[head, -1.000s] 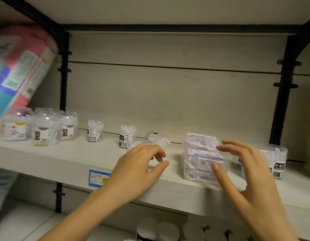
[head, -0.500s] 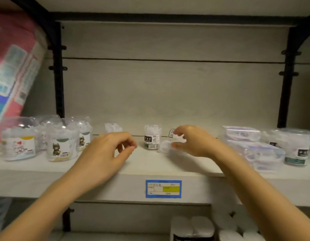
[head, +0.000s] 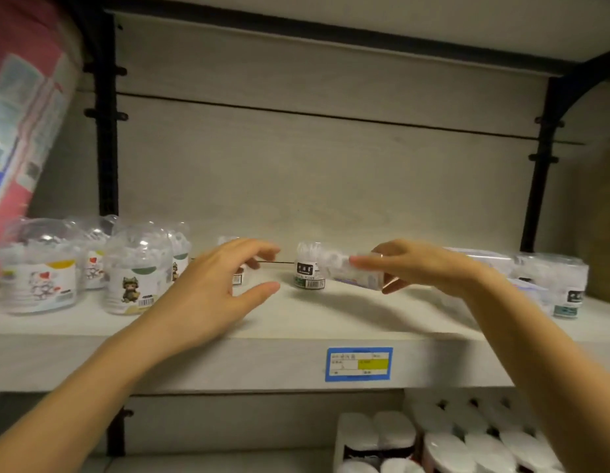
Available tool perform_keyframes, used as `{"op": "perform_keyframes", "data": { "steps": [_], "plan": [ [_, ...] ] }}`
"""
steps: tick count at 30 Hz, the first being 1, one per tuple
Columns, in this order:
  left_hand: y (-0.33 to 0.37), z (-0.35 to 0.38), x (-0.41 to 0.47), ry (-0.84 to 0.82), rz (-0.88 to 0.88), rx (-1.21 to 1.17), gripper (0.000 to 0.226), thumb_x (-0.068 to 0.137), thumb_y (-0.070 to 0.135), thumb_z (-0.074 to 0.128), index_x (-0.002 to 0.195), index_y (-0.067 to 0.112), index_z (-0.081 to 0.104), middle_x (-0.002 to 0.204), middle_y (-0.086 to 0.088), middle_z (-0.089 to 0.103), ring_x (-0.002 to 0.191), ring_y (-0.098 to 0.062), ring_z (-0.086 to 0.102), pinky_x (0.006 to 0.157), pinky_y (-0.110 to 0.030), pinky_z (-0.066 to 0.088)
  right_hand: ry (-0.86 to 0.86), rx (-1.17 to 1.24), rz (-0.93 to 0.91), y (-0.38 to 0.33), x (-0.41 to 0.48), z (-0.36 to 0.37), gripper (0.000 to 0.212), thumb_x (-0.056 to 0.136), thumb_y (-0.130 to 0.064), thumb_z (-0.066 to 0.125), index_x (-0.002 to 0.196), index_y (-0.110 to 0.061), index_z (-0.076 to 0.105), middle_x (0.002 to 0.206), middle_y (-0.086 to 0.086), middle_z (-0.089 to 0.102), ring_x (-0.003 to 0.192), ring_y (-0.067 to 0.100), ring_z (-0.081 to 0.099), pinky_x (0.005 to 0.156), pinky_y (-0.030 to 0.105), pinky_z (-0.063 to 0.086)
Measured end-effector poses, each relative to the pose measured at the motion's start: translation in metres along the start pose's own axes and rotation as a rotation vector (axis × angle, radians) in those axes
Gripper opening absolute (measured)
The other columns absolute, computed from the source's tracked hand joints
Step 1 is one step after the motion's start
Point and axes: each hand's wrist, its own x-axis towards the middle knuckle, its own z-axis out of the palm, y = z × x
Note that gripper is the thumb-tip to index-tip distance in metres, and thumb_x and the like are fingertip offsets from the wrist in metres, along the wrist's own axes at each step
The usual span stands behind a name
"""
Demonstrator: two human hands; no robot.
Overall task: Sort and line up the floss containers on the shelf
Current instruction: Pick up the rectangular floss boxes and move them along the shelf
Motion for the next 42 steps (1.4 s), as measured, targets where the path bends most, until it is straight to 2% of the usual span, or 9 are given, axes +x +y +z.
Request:
{"op": "perform_keyframes", "data": {
  "steps": [4, 10, 12, 15, 18, 24, 31, 38, 42],
  "plan": [
    [0.003, 0.003, 0.006, -0.084, 0.140, -0.020, 0.085, 0.061, 0.063, 0.063, 0.136, 0.050, 0.025, 0.128, 0.037, 0.034, 0.113, 0.019, 0.037, 0.089, 0.005, 0.029, -0.268, 0.421, -0.057, -0.017, -0.020, 0.005, 0.058, 0.070, -0.056, 0.054, 0.109, -0.014, 0.065, 0.103, 0.010, 0.071, 0.088, 0.021, 0.069, 0.075, 0.025, 0.057],
    [0.008, 0.004, -0.005, 0.070, 0.290, -0.063, 0.066, 0.062, 0.054, 0.071, 0.119, 0.029, 0.051, 0.111, 0.021, 0.053, 0.102, 0.003, 0.053, 0.083, -0.009, 0.042, -0.460, 0.590, -0.078, -0.027, -0.029, 0.027, 0.058, 0.076, -0.058, 0.044, 0.107, -0.014, 0.065, 0.102, 0.016, 0.069, 0.084, 0.022, 0.067, 0.073, 0.028, 0.059],
    [0.009, 0.001, -0.009, 0.086, 0.248, -0.075, 0.061, 0.059, 0.056, 0.072, 0.110, 0.029, 0.055, 0.102, 0.018, 0.057, 0.094, -0.005, 0.056, 0.076, -0.014, 0.045, -0.305, 0.525, -0.187, -0.027, -0.036, 0.034, 0.059, 0.080, -0.062, 0.040, 0.117, -0.020, 0.060, 0.107, 0.005, 0.070, 0.089, 0.015, 0.068, 0.073, 0.024, 0.058],
    [0.007, -0.005, -0.013, 0.130, 0.145, -0.156, 0.057, 0.053, 0.057, 0.074, 0.101, 0.031, 0.059, 0.093, 0.010, 0.060, 0.086, -0.013, 0.055, 0.071, -0.015, 0.044, 0.098, 0.349, -0.522, -0.024, -0.053, 0.047, 0.062, 0.076, -0.053, 0.063, 0.132, -0.038, 0.041, 0.122, -0.019, 0.056, 0.106, -0.001, 0.059, 0.081, 0.017, 0.053],
    [0.005, -0.008, -0.015, 0.135, 0.084, -0.194, 0.057, 0.049, 0.058, 0.076, 0.097, 0.033, 0.062, 0.093, 0.008, 0.061, 0.084, -0.014, 0.055, 0.072, -0.015, 0.043, 0.291, 0.215, -0.726, -0.015, -0.059, 0.062, 0.073, 0.069, -0.038, 0.075, 0.134, -0.031, 0.043, 0.126, -0.016, 0.054, 0.109, 0.008, 0.058, 0.083, 0.020, 0.052],
    [0.006, -0.005, -0.019, 0.076, 0.074, -0.232, 0.060, 0.051, 0.059, 0.072, 0.105, 0.038, 0.058, 0.105, 0.020, 0.061, 0.095, -0.001, 0.054, 0.078, -0.005, 0.039, 0.387, 0.204, -0.737, -0.013, -0.062, 0.066, 0.063, 0.072, -0.033, 0.075, 0.129, -0.025, 0.049, 0.122, -0.012, 0.057, 0.103, 0.011, 0.059, 0.080, 0.022, 0.053],
    [0.028, 0.021, -0.005, 0.048, 0.111, -0.301, 0.064, 0.054, 0.061, 0.071, 0.113, 0.043, 0.055, 0.110, 0.013, 0.059, 0.098, -0.011, 0.054, 0.079, -0.009, 0.041, 0.465, 0.206, -0.656, 0.017, -0.087, 0.044, 0.061, 0.070, -0.039, 0.074, 0.125, -0.032, 0.048, 0.120, -0.020, 0.058, 0.106, 0.005, 0.059, 0.082, 0.022, 0.053],
    [0.086, 0.071, 0.021, 0.050, 0.118, -0.345, 0.063, 0.052, 0.058, 0.071, 0.111, 0.043, 0.056, 0.107, 0.021, 0.061, 0.097, -0.006, 0.054, 0.076, -0.010, 0.043, 0.515, 0.220, -0.626, 0.078, -0.110, 0.002, 0.056, 0.069, -0.040, 0.075, 0.119, -0.030, 0.052, 0.118, -0.018, 0.060, 0.105, 0.011, 0.061, 0.083, 0.027, 0.054],
    [0.128, 0.106, 0.035, 0.127, 0.081, -0.344, 0.060, 0.051, 0.057, 0.072, 0.107, 0.039, 0.058, 0.105, 0.022, 0.062, 0.095, -0.006, 0.055, 0.076, -0.007, 0.041, 0.489, 0.199, -0.638, 0.119, -0.119, -0.035, 0.055, 0.068, -0.043, 0.073, 0.117, -0.034, 0.050, 0.117, -0.025, 0.059, 0.104, 0.005, 0.060, 0.082, 0.016, 0.050]
  ]
}}
